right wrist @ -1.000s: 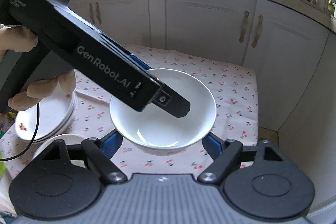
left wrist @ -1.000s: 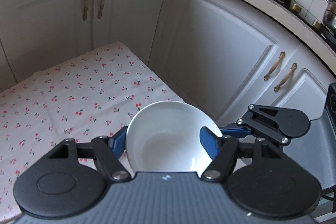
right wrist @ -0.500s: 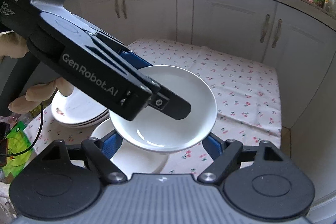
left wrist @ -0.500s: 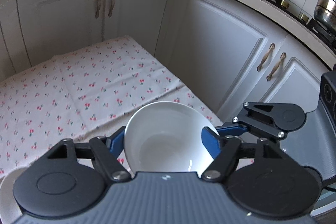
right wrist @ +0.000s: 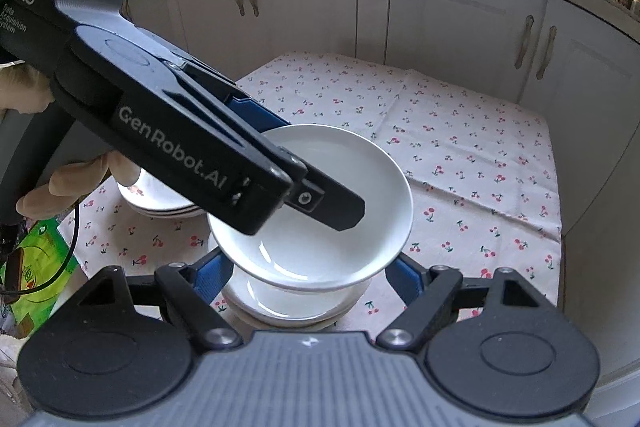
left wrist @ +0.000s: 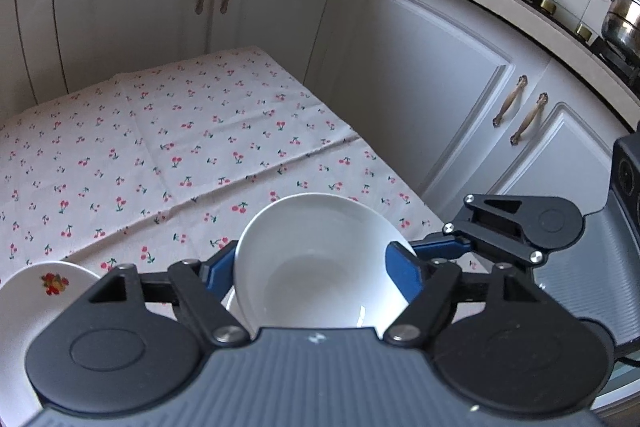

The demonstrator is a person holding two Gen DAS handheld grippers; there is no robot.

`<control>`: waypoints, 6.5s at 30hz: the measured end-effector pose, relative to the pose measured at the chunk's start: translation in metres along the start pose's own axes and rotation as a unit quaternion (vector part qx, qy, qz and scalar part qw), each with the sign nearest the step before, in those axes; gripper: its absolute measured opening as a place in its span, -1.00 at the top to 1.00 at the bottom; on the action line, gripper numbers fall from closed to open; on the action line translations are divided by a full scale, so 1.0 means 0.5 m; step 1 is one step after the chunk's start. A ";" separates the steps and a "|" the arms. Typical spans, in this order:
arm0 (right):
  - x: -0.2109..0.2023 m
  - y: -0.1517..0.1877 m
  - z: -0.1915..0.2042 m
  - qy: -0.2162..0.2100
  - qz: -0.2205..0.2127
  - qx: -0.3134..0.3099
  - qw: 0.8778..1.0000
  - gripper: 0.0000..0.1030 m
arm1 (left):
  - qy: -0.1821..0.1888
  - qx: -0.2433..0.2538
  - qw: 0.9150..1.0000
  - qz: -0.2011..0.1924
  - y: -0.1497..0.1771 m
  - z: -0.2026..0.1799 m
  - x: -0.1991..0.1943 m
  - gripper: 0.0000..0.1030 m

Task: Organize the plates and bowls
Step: 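Lower the held white bowl into the bowl stack with the left gripper, then open the left gripper and withdraw it from the bowl stack, then grasp the three-bowl stack from opposite sides with both grippers, then lift and carry the bowl stack with both grippers over the plate stack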

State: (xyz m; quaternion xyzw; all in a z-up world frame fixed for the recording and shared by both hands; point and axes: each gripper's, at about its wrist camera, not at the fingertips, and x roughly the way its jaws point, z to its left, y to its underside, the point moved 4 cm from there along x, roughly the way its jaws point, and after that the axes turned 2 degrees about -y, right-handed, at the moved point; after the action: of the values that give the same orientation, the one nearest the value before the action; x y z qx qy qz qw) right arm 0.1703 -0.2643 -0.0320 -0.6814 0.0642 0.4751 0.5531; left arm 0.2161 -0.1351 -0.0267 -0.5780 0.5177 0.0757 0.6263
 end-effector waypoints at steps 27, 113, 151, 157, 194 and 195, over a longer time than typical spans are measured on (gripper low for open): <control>0.024 0.017 0.024 0.000 0.014 -0.009 1.000 -0.67 | 0.021 -0.036 0.999 0.005 0.040 0.033 0.013 -0.49; 0.082 0.141 -0.042 0.008 0.046 -0.015 0.999 -1.00 | -0.013 0.126 0.992 0.001 0.235 -0.019 0.010 -0.98; 0.091 0.084 -0.026 -0.089 0.046 -0.155 0.983 -0.99 | 0.002 0.213 0.976 0.036 0.191 0.013 0.075 -0.98; 0.087 0.059 -0.017 -0.102 0.041 -0.175 0.978 -0.89 | 0.025 0.246 0.968 0.033 0.174 0.014 0.066 -0.94; 0.088 0.041 -0.020 -0.160 0.092 -0.200 0.962 -0.72 | 0.153 0.280 0.945 0.068 0.144 0.046 0.092 -0.64; 0.088 0.040 -0.019 -0.160 0.092 -0.198 0.963 -0.72 | 0.153 0.280 0.945 0.068 0.144 0.046 0.093 -0.64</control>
State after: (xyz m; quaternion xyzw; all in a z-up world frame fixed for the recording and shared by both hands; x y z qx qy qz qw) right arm 0.1873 -0.2606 -0.0782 -0.6839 -0.0578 0.6299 0.3635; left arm 0.2001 -0.1172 -0.1122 -0.3471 0.6456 -0.1194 0.6696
